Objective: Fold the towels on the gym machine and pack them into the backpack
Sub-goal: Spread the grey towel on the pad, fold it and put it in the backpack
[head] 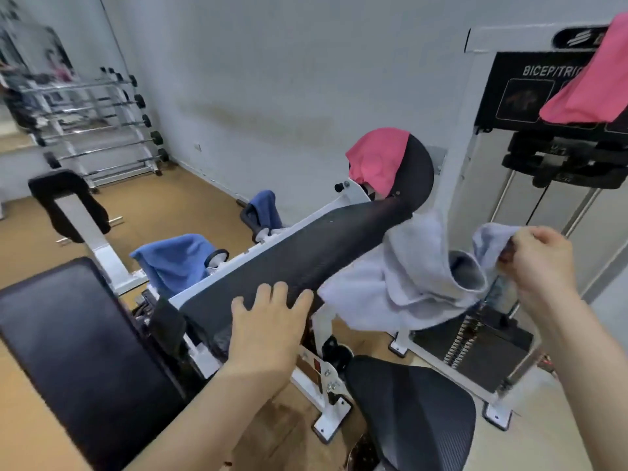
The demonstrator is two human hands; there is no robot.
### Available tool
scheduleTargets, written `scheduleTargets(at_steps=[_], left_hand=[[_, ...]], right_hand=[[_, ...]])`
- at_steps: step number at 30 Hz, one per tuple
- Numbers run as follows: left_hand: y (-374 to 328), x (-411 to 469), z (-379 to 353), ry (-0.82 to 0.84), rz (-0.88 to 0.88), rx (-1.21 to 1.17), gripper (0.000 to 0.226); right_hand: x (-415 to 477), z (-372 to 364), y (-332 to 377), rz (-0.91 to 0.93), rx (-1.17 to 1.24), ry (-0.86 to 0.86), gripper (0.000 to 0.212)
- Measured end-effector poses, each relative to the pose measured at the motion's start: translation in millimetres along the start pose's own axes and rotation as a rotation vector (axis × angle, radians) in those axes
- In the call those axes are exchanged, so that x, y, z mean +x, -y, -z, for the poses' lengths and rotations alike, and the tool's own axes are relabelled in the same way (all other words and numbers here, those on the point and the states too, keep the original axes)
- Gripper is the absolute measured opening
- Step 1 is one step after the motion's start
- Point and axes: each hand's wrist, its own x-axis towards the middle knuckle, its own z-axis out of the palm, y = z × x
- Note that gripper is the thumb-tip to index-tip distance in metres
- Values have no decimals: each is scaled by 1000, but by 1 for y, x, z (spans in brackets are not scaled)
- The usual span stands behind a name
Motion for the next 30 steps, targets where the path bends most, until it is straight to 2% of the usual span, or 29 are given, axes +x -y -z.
scheduleTargets(at_steps=[2, 4, 7, 9, 12, 14, 16, 18, 20, 22, 24, 25, 27, 29, 30], left_hand=[[-14, 10, -2, -49, -50, -302, 68], [-49, 23, -1, -14, -156, -666, 61], [-122, 42, -3, 63, -265, -929, 56], [-158, 55, -10, 44, -237, -1094, 33], [-177, 72, -14, 72, -30, -1379, 3], [-176, 77, -14, 175, -9, -1446, 19], [-168, 82, -11, 209, 7, -1511, 31], [-155, 89, 1, 143, 147, -1681, 36], [-138, 98, 13, 110, 237, -1784, 37], [-121, 109, 24, 125, 230, -1809, 33], [-105, 118, 32, 202, 209, -1822, 28], [-97, 123, 34, 237, 185, -1829, 28], [-83, 132, 33, 304, 118, -1813, 26], [-73, 137, 26, 359, 44, -1812, 26], [-68, 140, 20, 402, -6, -1819, 25]], right_hand=[[9, 12, -11, 38, -279, 175, 5], [-1, 9, -19, 130, -454, 346, 7], [-18, 1, -23, 268, -585, 503, 9], [-23, 0, -20, 317, -594, 612, 12], [-12, 5, -16, 312, -607, 720, 18], [3, 9, -20, 322, -623, 721, 22], [18, 15, -28, 235, -544, 707, 31], [33, 20, -36, 76, -412, 741, 35], [47, 21, -46, -93, -342, 922, 46], [57, 24, -52, -244, -335, 1119, 56], [64, 26, -54, -280, -409, 1265, 43], [65, 26, -55, -226, -489, 1280, 29], [69, 22, -63, -6, -663, 1074, 2], [75, 18, -78, 261, -831, 686, 20], [76, 15, -83, 362, -931, 507, 22]])
